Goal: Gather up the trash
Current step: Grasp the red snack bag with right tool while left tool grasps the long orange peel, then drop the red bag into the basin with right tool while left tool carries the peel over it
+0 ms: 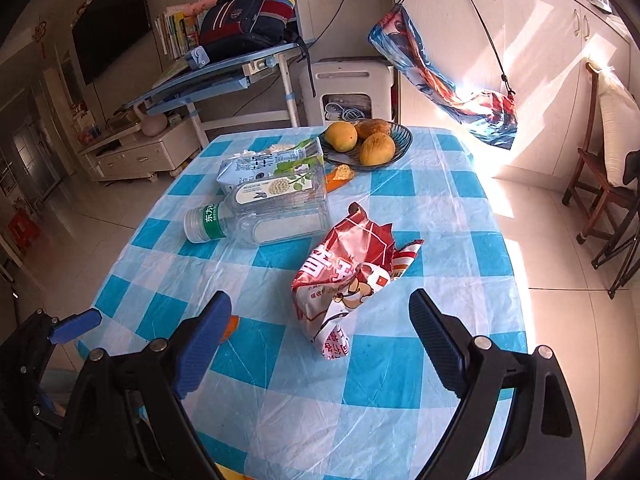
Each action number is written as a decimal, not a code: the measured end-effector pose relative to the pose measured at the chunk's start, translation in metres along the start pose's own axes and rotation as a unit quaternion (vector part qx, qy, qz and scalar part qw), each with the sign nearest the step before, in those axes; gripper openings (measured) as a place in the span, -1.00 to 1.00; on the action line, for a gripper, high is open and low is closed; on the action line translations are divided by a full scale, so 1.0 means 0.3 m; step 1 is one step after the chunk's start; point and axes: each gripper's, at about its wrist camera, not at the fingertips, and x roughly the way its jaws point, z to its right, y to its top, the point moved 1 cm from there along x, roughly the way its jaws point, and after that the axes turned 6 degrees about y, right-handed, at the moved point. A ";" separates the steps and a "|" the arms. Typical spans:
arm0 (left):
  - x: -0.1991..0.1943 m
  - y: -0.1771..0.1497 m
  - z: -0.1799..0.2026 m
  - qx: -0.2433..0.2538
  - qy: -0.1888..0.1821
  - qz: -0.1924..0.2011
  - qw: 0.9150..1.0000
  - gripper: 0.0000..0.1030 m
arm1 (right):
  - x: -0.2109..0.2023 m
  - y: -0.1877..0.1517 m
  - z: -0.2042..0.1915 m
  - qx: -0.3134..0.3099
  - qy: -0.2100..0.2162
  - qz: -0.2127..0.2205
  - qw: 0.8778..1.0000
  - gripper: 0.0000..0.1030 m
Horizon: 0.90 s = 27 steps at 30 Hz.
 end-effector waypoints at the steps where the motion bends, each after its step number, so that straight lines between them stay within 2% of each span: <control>1: 0.018 0.005 0.013 0.006 0.000 -0.002 1.000 0.60 | 0.031 0.003 0.003 -0.003 -0.006 -0.008 1.000 0.68; 4: 0.078 0.023 0.045 0.022 -0.003 -0.013 1.000 0.40 | 0.111 0.004 0.019 -0.008 -0.015 -0.034 0.999 0.65; 5: 0.097 0.030 0.051 0.024 -0.006 -0.019 0.999 0.29 | 0.132 0.002 0.025 -0.008 -0.013 -0.042 0.999 0.47; 7: 0.134 0.040 0.056 0.022 -0.016 -0.033 0.999 0.03 | 0.166 0.001 0.037 -0.005 -0.004 -0.059 0.998 0.00; 9: 0.174 0.044 0.056 0.012 -0.031 -0.053 0.998 -0.54 | 0.191 0.000 0.045 -0.006 0.010 -0.073 0.997 -0.36; 11: 0.191 0.046 0.054 -0.001 -0.047 -0.059 0.997 -0.67 | 0.191 0.000 0.049 -0.006 0.022 -0.074 0.997 -0.46; 13: 0.191 0.048 0.053 -0.011 -0.059 -0.059 0.996 -0.72 | 0.172 0.000 0.045 -0.006 0.034 -0.070 0.997 -0.62; 22: 0.085 0.009 -0.052 -0.082 -0.083 -0.046 0.992 -0.77 | -0.016 -0.014 0.008 0.002 0.086 -0.020 0.996 -0.63; 27: 0.014 -0.014 -0.146 -0.114 -0.067 -0.032 0.991 -0.77 | -0.117 -0.139 -0.096 -0.013 0.127 -0.032 0.991 -0.63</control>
